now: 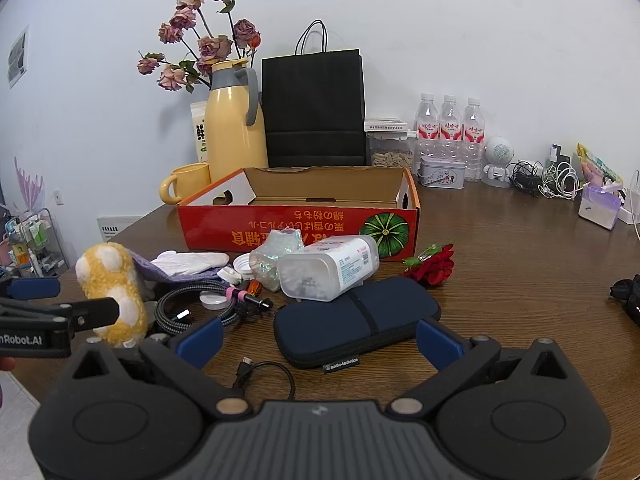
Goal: Organize objects
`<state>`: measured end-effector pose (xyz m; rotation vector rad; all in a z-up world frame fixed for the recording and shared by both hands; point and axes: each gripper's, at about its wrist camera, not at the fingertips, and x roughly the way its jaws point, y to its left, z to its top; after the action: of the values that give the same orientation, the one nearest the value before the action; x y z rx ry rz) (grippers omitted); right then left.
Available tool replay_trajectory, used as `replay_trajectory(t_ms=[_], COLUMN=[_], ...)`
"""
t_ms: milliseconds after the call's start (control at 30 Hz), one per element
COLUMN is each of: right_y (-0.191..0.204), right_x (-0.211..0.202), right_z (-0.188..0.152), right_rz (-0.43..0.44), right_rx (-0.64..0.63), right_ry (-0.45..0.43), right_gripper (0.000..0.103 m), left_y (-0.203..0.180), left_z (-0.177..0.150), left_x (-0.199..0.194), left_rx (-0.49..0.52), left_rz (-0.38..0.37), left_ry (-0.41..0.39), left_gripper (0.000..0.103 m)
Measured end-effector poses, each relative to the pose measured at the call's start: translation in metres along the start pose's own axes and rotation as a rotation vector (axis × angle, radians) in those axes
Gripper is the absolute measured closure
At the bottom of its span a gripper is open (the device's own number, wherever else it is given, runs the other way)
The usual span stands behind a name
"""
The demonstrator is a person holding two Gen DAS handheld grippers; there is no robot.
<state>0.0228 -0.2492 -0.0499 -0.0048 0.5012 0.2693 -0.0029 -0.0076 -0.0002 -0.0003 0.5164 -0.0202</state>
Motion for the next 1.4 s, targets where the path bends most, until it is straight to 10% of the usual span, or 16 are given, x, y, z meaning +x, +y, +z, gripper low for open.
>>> replay_trajectory(t_ms=[1400], right_y=[0.0010], right_x=[-0.0022], right_z=[0.0018], right_rz=[0.002], right_rx=[0.001], right_ry=[0.004], right_gripper=[0.000], left_y=[0.0017], left_z=[0.0018], left_x=[0.0020], left_rx=[-0.005], left_rz=[0.000], left_ry=[-0.002], left_gripper=[0.000])
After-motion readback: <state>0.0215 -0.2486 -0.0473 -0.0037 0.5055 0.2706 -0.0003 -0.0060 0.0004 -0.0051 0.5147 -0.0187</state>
